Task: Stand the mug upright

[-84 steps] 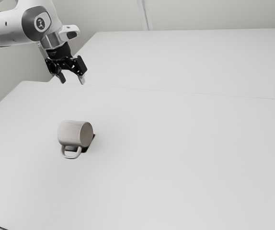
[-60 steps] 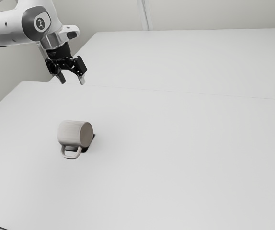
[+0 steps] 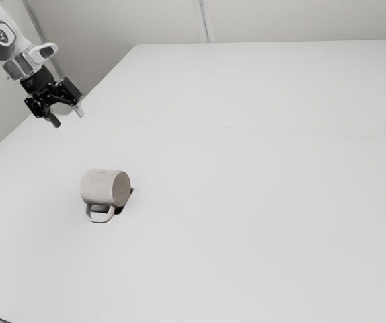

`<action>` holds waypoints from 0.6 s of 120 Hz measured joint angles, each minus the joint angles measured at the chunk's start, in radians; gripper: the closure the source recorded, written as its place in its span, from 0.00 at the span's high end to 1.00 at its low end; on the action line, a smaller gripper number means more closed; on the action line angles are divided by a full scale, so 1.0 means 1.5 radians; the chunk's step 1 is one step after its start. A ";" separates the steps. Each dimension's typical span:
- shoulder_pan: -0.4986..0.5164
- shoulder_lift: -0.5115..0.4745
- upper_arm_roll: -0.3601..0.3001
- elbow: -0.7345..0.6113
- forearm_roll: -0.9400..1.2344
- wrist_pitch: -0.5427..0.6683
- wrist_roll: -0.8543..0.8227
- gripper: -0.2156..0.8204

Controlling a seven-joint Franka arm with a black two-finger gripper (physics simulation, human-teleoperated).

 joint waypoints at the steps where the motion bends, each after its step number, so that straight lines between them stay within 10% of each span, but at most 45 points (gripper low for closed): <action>1: 0.004 0.003 0.003 0.000 -0.009 -0.002 0.003 0.79; 34: 0.154 0.158 0.019 0.006 -0.244 -0.061 0.142 0.79; 72: 0.175 0.238 0.015 -0.064 -0.388 -0.106 0.293 0.79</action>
